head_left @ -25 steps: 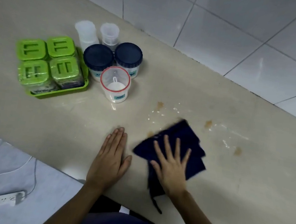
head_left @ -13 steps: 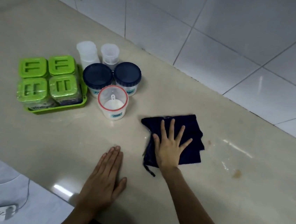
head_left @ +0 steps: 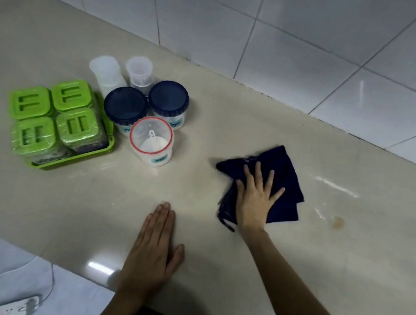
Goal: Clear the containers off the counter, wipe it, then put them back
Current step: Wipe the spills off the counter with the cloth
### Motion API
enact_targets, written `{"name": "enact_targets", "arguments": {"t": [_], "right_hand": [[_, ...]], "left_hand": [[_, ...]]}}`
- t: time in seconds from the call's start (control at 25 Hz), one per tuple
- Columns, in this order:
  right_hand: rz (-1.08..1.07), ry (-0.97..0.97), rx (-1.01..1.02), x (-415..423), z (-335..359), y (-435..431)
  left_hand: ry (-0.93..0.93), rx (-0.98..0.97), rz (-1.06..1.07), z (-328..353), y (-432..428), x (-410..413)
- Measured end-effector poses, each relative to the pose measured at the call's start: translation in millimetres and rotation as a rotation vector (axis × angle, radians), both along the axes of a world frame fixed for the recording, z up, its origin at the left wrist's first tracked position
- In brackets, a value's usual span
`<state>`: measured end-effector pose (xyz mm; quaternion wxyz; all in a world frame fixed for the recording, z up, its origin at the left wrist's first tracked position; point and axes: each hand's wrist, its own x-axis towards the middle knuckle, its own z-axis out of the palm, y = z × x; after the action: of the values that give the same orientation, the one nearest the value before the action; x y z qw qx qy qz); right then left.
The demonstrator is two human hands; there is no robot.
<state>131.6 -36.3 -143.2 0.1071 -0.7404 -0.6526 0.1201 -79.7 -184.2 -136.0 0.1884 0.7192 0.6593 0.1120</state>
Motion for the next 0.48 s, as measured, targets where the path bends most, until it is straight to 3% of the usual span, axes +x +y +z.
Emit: {"name": "enact_targets", "arguments": {"t": [0.04,0.12,0.28,0.36,0.48], "right_hand": [[0.038,0.005,-0.004,-28,0,-2],[0.331,-0.057,0.01,-42,-3,-19],[0.891,-0.127,0.075,56,0,-40],[0.79,-0.103,0.058,97,2,-42],[0.205,-0.077,0.022,55,0,-30]], "left_hand": [[0.015,-0.006,0.006,0,0,0],[0.044,-0.009,0.011,-1,1,0],[0.042,0.002,-0.01,-3,0,0],[0.033,0.02,-0.014,-2,-1,1],[0.023,0.032,-0.003,-2,0,1]]}}
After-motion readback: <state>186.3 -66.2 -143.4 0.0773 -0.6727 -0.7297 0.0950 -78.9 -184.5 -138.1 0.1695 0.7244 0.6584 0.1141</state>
